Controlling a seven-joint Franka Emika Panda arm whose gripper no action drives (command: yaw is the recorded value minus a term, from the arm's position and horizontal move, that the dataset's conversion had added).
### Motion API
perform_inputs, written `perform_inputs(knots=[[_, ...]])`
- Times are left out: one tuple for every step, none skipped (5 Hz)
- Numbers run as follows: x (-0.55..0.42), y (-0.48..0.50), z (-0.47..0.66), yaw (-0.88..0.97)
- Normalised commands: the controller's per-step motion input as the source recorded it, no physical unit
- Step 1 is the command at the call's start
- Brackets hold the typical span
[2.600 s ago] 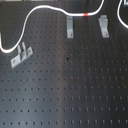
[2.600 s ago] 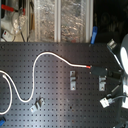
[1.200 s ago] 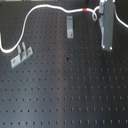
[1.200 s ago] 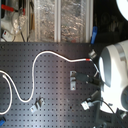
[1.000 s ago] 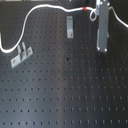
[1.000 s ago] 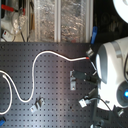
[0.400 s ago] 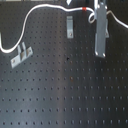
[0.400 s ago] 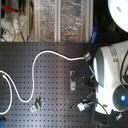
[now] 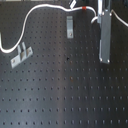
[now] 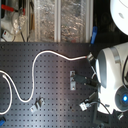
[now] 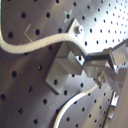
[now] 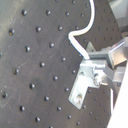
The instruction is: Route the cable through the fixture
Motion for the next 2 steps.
perform_inputs(knots=[[-0.048,-0.311,0.0,0.0],[-0.032,-0.197,0.0,-0.09]])
